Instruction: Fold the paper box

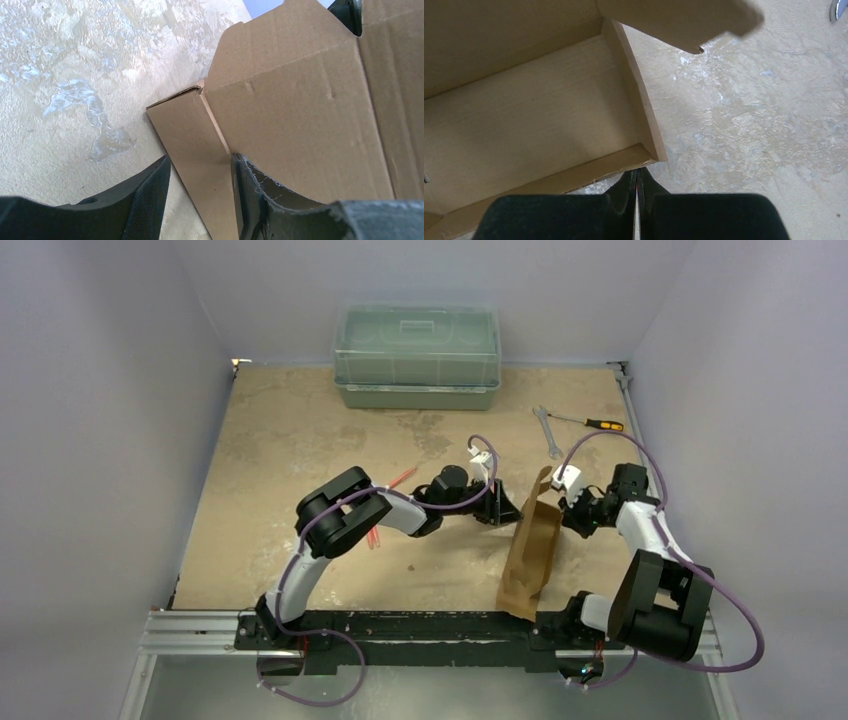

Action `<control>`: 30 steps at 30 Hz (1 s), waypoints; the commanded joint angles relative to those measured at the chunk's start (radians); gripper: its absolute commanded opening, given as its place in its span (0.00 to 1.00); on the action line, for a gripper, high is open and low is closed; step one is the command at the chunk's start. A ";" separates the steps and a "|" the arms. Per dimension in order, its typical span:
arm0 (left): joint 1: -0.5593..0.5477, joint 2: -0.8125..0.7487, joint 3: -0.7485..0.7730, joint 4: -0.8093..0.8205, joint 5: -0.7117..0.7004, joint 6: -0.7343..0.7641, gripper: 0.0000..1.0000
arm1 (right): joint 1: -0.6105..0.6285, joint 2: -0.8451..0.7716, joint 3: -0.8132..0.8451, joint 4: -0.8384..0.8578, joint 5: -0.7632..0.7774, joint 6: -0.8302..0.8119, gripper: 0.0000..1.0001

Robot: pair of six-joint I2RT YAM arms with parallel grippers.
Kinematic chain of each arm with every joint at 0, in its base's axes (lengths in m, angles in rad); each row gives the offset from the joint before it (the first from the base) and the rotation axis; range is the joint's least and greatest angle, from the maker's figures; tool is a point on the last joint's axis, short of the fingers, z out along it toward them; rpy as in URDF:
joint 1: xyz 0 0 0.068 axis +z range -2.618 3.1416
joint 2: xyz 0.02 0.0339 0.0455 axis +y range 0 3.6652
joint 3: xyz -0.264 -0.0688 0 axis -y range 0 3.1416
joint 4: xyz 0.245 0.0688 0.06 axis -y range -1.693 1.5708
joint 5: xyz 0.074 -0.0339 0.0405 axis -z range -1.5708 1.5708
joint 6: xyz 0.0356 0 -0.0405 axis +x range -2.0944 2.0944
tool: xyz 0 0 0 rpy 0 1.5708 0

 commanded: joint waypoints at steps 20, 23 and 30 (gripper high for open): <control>0.079 -0.063 -0.034 0.052 0.010 -0.041 0.50 | -0.050 -0.082 0.162 -0.171 -0.313 -0.250 0.80; 0.079 -0.062 -0.028 0.063 0.016 -0.051 0.50 | 0.035 -0.035 0.172 -0.092 -0.266 -0.180 0.81; 0.079 -0.038 0.011 0.070 0.039 -0.066 0.50 | 0.097 0.093 0.194 0.023 -0.166 -0.111 0.78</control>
